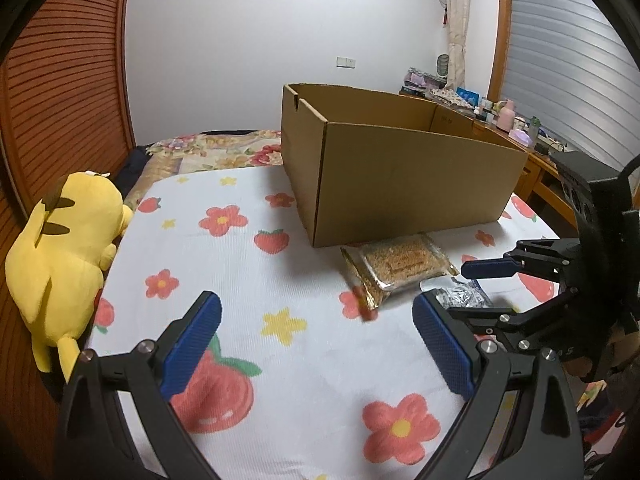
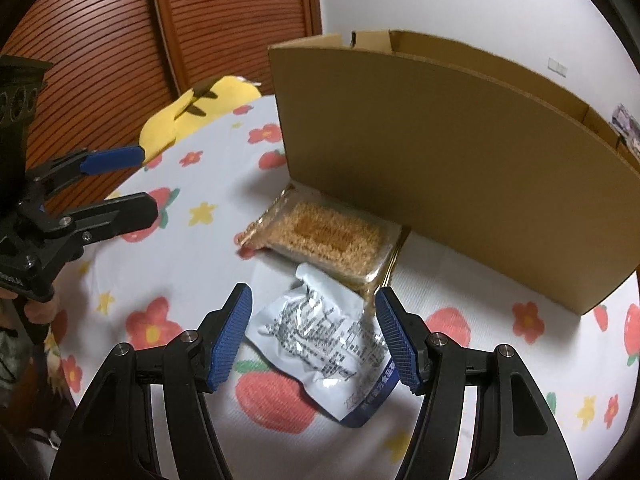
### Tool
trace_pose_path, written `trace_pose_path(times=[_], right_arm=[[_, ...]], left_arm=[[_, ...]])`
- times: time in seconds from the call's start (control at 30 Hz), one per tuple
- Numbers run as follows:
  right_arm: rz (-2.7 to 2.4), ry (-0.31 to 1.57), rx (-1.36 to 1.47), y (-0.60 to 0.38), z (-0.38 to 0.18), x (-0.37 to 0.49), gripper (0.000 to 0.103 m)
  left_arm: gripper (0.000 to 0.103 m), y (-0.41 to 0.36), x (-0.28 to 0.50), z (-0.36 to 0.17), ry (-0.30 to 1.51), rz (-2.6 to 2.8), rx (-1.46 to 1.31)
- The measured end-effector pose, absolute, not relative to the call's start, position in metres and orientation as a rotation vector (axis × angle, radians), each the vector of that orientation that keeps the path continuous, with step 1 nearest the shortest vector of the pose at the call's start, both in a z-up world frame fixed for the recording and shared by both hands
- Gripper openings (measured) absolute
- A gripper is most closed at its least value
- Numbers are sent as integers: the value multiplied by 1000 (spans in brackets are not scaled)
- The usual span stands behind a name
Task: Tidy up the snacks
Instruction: 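Move both tools back toward the gold packet and silver packet, then grasp the silver printed pouch with the right tool while the left tool grasps the sesame bar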
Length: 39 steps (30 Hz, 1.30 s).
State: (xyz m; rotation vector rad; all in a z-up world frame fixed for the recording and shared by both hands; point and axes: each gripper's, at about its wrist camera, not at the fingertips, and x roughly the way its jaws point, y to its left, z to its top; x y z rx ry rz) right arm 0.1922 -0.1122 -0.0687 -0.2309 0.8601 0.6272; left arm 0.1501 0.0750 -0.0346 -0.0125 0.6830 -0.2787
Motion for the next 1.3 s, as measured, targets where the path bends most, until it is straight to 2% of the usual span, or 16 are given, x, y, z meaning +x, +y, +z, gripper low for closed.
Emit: trace_pose_path(times=[0.63,1.2,1.3], right_arm=[[677,887,-294,-116,-74,156,65],[608,885,-324,-111,-88,183,70],[619,883,-329,-110,-88,180,64]], left_arm=[[97,77,150,-42,701,-274,-34],[97,71,147,-46,710,-285,-35],[97,70,147,-46,712,-288,-33]])
